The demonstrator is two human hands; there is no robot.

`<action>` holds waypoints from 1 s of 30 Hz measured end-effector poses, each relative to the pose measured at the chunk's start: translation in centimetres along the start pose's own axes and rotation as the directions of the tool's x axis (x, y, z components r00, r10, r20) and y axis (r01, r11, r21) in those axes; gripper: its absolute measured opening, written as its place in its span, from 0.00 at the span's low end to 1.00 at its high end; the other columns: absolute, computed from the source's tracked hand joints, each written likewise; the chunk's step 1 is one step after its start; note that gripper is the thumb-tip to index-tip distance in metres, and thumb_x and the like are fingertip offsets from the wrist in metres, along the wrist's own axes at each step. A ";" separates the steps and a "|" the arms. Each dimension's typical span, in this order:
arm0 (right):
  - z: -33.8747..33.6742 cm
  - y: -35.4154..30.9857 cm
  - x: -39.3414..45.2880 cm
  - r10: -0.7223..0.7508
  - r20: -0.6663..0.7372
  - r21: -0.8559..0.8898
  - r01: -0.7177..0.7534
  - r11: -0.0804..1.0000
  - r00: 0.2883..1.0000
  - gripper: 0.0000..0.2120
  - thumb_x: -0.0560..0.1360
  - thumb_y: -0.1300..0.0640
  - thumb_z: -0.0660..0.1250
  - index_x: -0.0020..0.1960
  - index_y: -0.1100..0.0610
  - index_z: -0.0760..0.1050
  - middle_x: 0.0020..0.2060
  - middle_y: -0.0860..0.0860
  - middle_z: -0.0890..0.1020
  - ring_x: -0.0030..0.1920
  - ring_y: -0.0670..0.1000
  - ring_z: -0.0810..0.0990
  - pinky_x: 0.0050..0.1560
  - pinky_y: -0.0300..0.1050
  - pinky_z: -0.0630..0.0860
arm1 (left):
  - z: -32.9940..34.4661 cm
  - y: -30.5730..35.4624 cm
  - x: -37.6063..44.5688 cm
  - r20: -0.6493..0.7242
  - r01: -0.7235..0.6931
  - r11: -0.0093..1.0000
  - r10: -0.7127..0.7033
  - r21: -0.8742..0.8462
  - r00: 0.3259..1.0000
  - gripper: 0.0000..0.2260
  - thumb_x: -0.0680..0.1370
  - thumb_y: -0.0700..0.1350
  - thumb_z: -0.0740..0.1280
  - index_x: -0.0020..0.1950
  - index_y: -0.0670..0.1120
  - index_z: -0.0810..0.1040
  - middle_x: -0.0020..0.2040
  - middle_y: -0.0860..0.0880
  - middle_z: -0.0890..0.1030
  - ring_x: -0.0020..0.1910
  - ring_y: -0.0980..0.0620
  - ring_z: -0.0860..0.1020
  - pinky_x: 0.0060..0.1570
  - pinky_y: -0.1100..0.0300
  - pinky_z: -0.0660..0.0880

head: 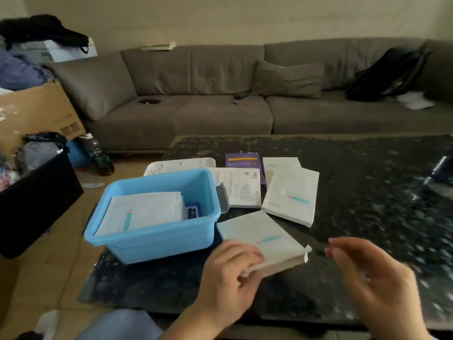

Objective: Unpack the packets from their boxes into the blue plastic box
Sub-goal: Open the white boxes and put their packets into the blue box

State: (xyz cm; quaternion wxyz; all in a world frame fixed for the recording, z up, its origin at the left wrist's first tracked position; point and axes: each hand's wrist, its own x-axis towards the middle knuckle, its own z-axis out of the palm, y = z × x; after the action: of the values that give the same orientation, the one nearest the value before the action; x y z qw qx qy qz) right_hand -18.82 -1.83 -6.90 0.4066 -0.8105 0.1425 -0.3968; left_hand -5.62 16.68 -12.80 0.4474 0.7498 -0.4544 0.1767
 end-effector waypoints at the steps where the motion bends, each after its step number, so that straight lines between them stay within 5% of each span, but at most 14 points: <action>1: 0.2 0.2 -0.4 -0.134 0.007 -0.043 0.134 0.990 0.991 0.05 0.76 0.56 0.69 0.43 0.50 0.82 0.38 0.43 0.85 0.41 0.41 0.83 0.45 0.30 0.75 | -0.5 0.5 1.0 -0.043 0.103 0.992 -0.107 -0.076 0.993 0.05 0.76 0.49 0.70 0.46 0.50 0.84 0.47 0.60 0.83 0.50 0.59 0.79 0.50 0.61 0.77; 4: 1.8 0.7 -0.8 -0.455 0.141 -0.093 0.469 0.878 0.879 0.05 0.73 0.60 0.69 0.45 0.60 0.83 0.45 0.50 0.83 0.48 0.47 0.82 0.49 0.39 0.77 | -1.8 2.0 3.8 -0.034 0.352 0.901 -0.372 -0.253 0.928 0.04 0.77 0.55 0.68 0.45 0.57 0.81 0.46 0.61 0.82 0.50 0.59 0.79 0.48 0.72 0.73; 8: 4.4 0.7 0.2 -0.589 0.321 -0.168 0.657 0.735 0.741 0.08 0.71 0.64 0.72 0.50 0.62 0.83 0.51 0.54 0.83 0.53 0.55 0.82 0.54 0.48 0.78 | -2.9 2.4 5.1 0.072 0.437 0.853 -0.436 -0.287 0.897 0.09 0.76 0.54 0.63 0.45 0.53 0.82 0.43 0.58 0.83 0.46 0.60 0.79 0.44 0.72 0.72; 13: 7.0 -1.2 0.8 -0.471 0.388 -0.427 0.607 0.670 0.792 0.02 0.71 0.61 0.67 0.43 0.58 0.79 0.38 0.52 0.80 0.40 0.56 0.78 0.40 0.52 0.78 | -2.4 2.5 5.4 0.106 0.502 0.809 -0.495 -0.307 0.862 0.07 0.80 0.46 0.64 0.48 0.51 0.82 0.39 0.61 0.81 0.38 0.61 0.77 0.34 0.70 0.72; 18: 8.4 -1.7 1.1 -0.171 0.455 -0.676 0.464 0.573 0.874 0.13 0.61 0.58 0.75 0.45 0.58 0.81 0.37 0.55 0.83 0.42 0.60 0.81 0.47 0.56 0.75 | -2.1 2.8 5.7 0.068 0.512 0.808 -0.517 -0.290 0.854 0.10 0.81 0.41 0.64 0.45 0.53 0.80 0.34 0.63 0.79 0.33 0.62 0.75 0.31 0.72 0.69; 20: 8.1 -1.3 1.0 -0.259 0.445 -0.657 0.509 0.556 0.857 0.03 0.65 0.62 0.68 0.37 0.55 0.79 0.30 0.52 0.80 0.36 0.58 0.79 0.42 0.53 0.71 | -1.9 2.7 5.7 0.063 0.497 0.830 -0.499 -0.254 0.864 0.09 0.81 0.43 0.64 0.44 0.54 0.81 0.36 0.61 0.80 0.33 0.61 0.76 0.32 0.71 0.70; 23: 6.3 -0.3 0.5 -0.396 0.380 -0.618 0.548 0.564 0.836 0.18 0.73 0.67 0.50 0.32 0.54 0.73 0.26 0.51 0.73 0.30 0.57 0.74 0.37 0.50 0.64 | -1.5 2.4 5.2 0.058 0.458 0.865 -0.457 -0.203 0.888 0.10 0.80 0.51 0.64 0.45 0.52 0.83 0.40 0.57 0.81 0.36 0.58 0.77 0.35 0.66 0.73; 26: 3.7 0.8 -0.2 -0.570 0.365 -0.578 0.659 0.482 0.736 0.13 0.73 0.67 0.61 0.34 0.55 0.77 0.30 0.52 0.78 0.36 0.58 0.80 0.42 0.52 0.72 | -1.4 2.0 4.3 0.103 0.410 0.901 -0.399 -0.143 0.911 0.12 0.80 0.53 0.65 0.48 0.49 0.85 0.47 0.61 0.82 0.47 0.60 0.78 0.45 0.69 0.74; 30: -0.3 0.5 0.6 -0.670 0.387 -0.528 0.748 0.402 0.634 0.11 0.74 0.63 0.64 0.36 0.54 0.81 0.34 0.51 0.81 0.44 0.56 0.84 0.59 0.61 0.73 | -1.6 1.7 3.3 0.374 0.264 0.964 -0.247 0.006 0.894 0.19 0.79 0.63 0.59 0.56 0.53 0.83 0.53 0.64 0.80 0.60 0.61 0.73 0.58 0.67 0.70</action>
State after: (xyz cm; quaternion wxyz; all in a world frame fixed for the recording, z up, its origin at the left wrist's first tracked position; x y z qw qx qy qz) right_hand -18.64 -2.61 -6.87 -0.1001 -0.9001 -0.1109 -0.4093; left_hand -5.06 16.02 -8.88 0.3895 0.8125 -0.4320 -0.0391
